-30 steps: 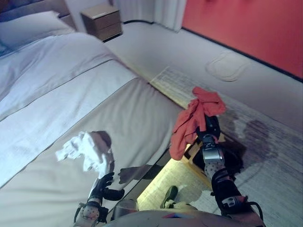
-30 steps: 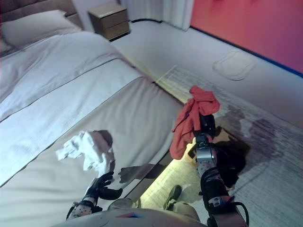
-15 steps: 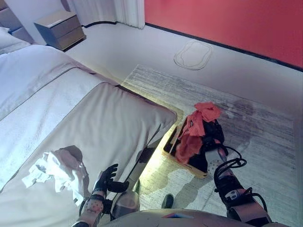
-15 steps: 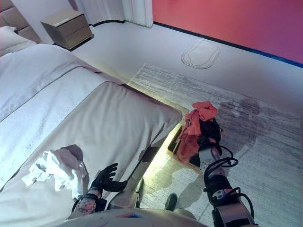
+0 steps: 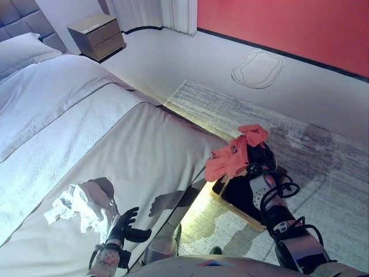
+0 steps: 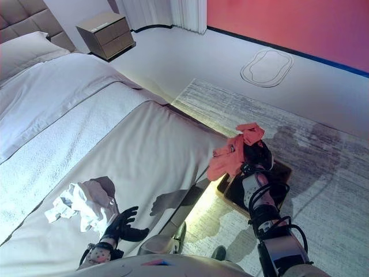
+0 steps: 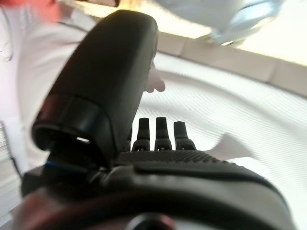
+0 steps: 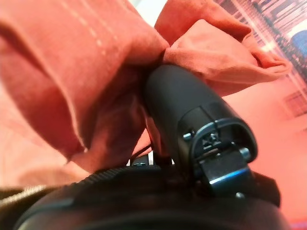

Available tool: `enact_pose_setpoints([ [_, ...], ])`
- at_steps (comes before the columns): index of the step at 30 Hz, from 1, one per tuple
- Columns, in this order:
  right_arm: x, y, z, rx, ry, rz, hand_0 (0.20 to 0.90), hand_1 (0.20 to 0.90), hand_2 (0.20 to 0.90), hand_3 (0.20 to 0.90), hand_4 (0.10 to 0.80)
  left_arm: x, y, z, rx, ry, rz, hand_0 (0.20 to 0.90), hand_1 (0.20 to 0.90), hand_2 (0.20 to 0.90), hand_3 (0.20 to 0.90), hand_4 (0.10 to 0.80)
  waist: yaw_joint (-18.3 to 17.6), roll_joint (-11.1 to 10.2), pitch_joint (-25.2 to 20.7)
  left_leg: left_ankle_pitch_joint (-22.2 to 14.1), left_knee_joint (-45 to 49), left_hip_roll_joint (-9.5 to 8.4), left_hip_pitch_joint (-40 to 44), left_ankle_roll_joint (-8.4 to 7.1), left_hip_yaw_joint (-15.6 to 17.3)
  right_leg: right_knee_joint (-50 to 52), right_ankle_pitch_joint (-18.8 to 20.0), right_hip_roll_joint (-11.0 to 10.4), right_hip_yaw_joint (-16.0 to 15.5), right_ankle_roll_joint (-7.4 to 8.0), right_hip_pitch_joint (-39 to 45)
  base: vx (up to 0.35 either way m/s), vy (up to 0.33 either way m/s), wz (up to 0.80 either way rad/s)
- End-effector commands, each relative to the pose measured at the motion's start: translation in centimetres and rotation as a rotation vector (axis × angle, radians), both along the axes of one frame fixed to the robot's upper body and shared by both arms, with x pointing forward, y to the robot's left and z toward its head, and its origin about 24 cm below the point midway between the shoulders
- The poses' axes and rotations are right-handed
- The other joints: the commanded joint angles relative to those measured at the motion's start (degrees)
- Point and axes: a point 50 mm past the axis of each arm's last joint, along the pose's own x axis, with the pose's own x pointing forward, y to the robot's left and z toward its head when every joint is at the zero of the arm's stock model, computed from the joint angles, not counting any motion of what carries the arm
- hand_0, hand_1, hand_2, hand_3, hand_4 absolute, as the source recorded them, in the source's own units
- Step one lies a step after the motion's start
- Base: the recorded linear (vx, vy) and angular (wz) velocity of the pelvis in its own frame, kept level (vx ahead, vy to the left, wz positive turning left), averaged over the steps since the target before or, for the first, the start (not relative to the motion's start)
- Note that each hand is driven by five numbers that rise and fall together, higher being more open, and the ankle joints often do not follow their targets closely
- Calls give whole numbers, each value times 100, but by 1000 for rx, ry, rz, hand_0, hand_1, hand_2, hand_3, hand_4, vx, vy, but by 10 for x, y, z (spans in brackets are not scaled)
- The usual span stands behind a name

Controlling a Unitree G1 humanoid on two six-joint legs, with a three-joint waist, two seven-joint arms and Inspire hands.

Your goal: Pick up the clothes from the bed and place them into the basket

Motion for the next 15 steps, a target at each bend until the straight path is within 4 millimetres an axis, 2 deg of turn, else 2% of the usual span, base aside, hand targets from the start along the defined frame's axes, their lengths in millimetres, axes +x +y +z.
enact_pose_setpoints([
  [1,35,-31,64,-147,-211,-62,300,300,300,200,100,17,-1,6,15,-73,-93,900,900,900,900,800,115,-90,-377,-372,11,-156,-256,-158,-206,87,323,-784,-448,447,14,0,0,0],
  [5,43,-45,79,-181,-204,-114,300,300,300,200,100,22,-3,8,7,-92,-101,900,900,900,900,800,131,-5,-273,-345,11,-176,-356,-169,-279,96,346,-805,-470,429,-117,-76,-11,3],
  [7,47,-59,91,-196,-224,-148,300,300,300,200,100,28,-5,10,4,-111,-117,900,900,900,900,800,93,69,-154,-322,11,-204,-457,-172,-311,105,363,-817,-446,414,-241,-128,2,12],
  [9,47,-64,94,-202,-225,-160,300,300,300,200,100,28,-7,10,3,-112,-131,900,900,900,900,800,61,96,-109,-323,11,-225,-465,-168,-327,111,371,-826,-426,407,-272,-30,3,10],
  [15,38,-72,82,-227,-168,-154,300,300,300,200,100,24,-13,9,-20,-110,-161,900,900,900,900,800,-145,228,-64,-423,11,-243,-337,-148,-223,125,375,-896,-274,423,-292,11,45,3],
])
